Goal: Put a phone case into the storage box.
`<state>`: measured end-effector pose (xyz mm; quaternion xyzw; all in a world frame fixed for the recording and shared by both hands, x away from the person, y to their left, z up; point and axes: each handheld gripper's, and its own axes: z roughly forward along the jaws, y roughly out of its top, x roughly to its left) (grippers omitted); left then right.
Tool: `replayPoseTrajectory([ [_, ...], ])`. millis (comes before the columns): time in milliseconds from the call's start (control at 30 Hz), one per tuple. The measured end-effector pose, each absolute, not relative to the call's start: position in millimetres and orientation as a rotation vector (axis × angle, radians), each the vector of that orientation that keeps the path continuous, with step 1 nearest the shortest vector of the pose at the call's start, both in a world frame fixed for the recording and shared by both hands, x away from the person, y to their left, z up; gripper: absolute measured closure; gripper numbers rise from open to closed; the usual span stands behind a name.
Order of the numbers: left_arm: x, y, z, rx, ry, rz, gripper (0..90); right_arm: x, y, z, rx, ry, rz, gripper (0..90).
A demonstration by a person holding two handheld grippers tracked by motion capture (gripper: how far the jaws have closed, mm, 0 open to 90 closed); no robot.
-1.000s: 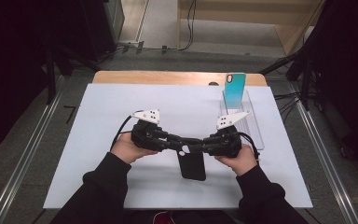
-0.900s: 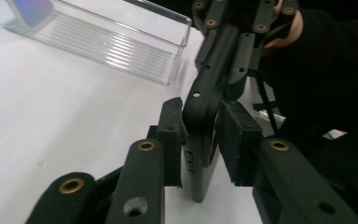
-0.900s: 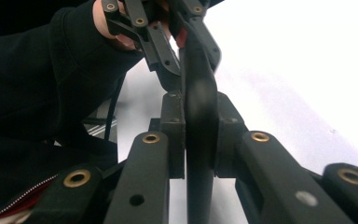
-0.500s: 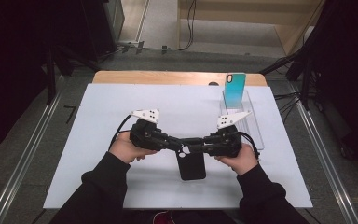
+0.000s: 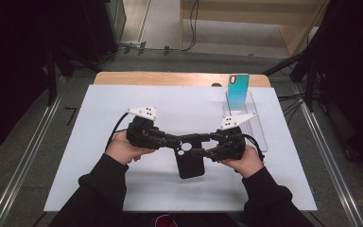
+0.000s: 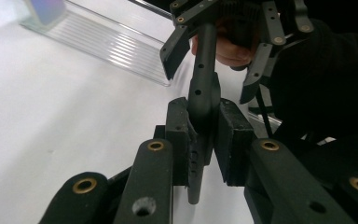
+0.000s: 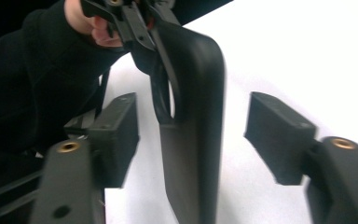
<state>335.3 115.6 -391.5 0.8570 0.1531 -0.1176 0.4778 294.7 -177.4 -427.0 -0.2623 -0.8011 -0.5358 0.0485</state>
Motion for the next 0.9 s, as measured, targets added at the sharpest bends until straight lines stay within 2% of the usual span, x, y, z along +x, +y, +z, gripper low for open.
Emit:
replayPoseTrajectory([
  [100,335,119,-388,2.102,0.409,-0.256,77.6,293,-179,-427,-0.819,-2.482,-1.646,26.0],
  [300,333,121,-386,2.129,0.498,-0.213,77.6,291,-178,-428,-0.877,-2.466,-1.671,13.3],
  [367,333,121,-386,2.133,0.516,-0.208,77.6,290,-177,-429,-0.899,-2.455,-1.674,0.0],
  [900,331,119,-382,2.129,0.661,-0.137,77.5,289,-166,-436,-1.129,-2.529,-1.640,0.0],
])
